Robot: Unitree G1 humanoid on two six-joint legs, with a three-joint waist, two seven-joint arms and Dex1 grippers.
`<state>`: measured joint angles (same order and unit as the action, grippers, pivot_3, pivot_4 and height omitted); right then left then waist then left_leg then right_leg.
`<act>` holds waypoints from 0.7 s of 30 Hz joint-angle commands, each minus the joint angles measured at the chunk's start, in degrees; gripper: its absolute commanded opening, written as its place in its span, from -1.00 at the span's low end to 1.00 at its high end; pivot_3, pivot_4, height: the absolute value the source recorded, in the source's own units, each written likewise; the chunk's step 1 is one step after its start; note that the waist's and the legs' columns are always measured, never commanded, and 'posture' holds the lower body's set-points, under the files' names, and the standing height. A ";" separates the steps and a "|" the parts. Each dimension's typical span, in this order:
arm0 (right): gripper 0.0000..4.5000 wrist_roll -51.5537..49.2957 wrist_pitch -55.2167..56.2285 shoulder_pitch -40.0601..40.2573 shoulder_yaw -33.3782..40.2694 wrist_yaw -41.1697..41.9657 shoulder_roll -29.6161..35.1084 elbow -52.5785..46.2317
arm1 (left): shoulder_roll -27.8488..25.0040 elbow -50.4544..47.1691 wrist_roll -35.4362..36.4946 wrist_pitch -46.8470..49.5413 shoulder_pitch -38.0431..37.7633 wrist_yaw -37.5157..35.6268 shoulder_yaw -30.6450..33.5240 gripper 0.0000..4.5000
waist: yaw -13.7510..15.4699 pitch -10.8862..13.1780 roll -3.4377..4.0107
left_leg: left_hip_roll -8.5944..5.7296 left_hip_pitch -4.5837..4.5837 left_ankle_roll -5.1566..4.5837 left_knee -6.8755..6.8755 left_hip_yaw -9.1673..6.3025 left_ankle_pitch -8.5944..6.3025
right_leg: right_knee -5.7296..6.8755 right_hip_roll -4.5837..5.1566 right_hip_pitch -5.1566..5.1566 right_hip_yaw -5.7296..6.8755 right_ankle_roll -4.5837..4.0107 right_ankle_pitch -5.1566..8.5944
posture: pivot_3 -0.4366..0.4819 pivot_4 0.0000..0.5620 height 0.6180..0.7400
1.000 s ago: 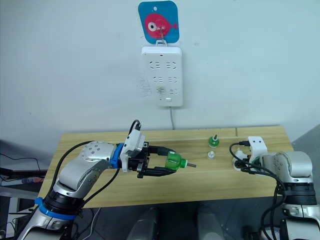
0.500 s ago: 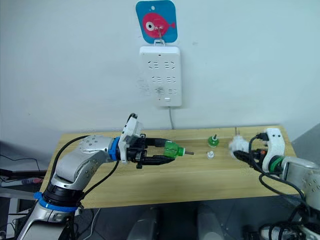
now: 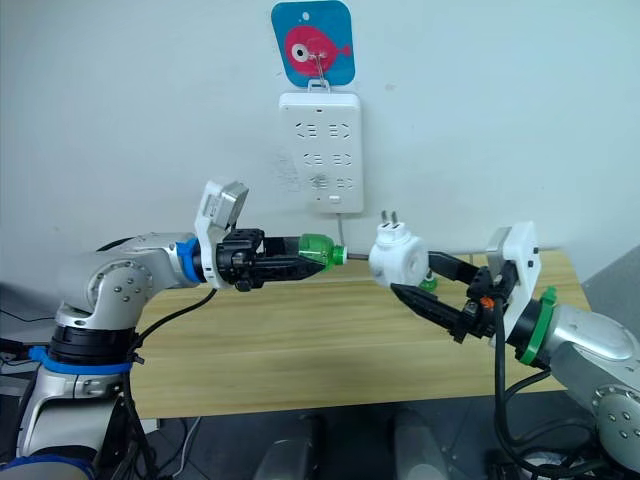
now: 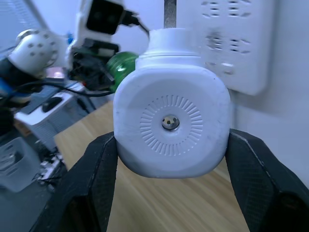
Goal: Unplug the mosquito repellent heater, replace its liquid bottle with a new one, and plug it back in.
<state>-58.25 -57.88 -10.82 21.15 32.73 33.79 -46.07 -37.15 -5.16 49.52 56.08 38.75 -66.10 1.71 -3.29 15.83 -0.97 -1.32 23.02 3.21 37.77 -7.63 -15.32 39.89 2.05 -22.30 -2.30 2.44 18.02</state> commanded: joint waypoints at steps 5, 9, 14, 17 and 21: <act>0.29 -12.81 1.03 -5.86 0.95 0.53 3.70 6.72 | -0.42 -2.68 3.69 1.78 1.74 0.82 2.43 0.04 | 0.09 0.00 0.00 | 0.00 0.00 0.00 0.03 -0.05 0.00 | 0.01 0.03 0.00 0.01 0.00 -0.01 | -0.07 -0.20 0.88; 0.29 -14.77 2.30 -4.98 0.49 1.95 6.51 7.05 | 0.19 -2.38 5.98 3.86 3.00 2.24 3.44 0.04 | 0.18 0.00 0.00 | 0.01 0.06 0.00 0.00 -0.06 0.00 | -0.06 0.05 -0.02 0.07 0.00 0.00 | -0.07 -0.21 0.88; 0.29 -14.32 4.68 -5.91 -1.34 2.18 7.14 7.77 | 1.48 -1.75 9.79 7.66 4.84 4.29 4.64 0.04 | 0.23 -0.01 -0.01 | -0.03 0.04 -0.01 0.09 -0.02 0.00 | 0.01 0.05 -0.01 0.03 0.01 -0.01 | -0.07 -0.22 0.88; 0.29 -14.76 5.48 -6.29 -2.24 1.87 7.41 7.77 | 1.11 -2.58 10.59 8.69 4.12 4.48 4.53 0.04 | 0.22 -0.01 -0.01 | -0.01 0.04 0.00 0.07 -0.03 0.00 | 0.01 0.05 -0.02 0.04 0.01 -0.01 | -0.07 -0.23 0.88; 0.29 -15.78 6.12 -6.53 -2.93 1.19 7.72 7.44 | 1.63 -2.79 11.79 9.53 3.78 5.69 4.93 0.04 | 0.27 -0.01 -0.01 | -0.01 0.05 0.12 0.06 -0.03 0.07 | -0.01 0.05 -0.03 0.03 0.01 -0.01 | -0.07 -0.23 0.88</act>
<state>-71.88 -53.22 -16.62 18.08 33.82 41.19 -37.14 -35.76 -6.19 59.38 65.24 42.36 -60.57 4.95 -3.03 15.82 -0.98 -1.33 23.08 3.33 37.83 -7.66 -15.25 39.89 2.10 -22.33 -2.28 2.46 18.01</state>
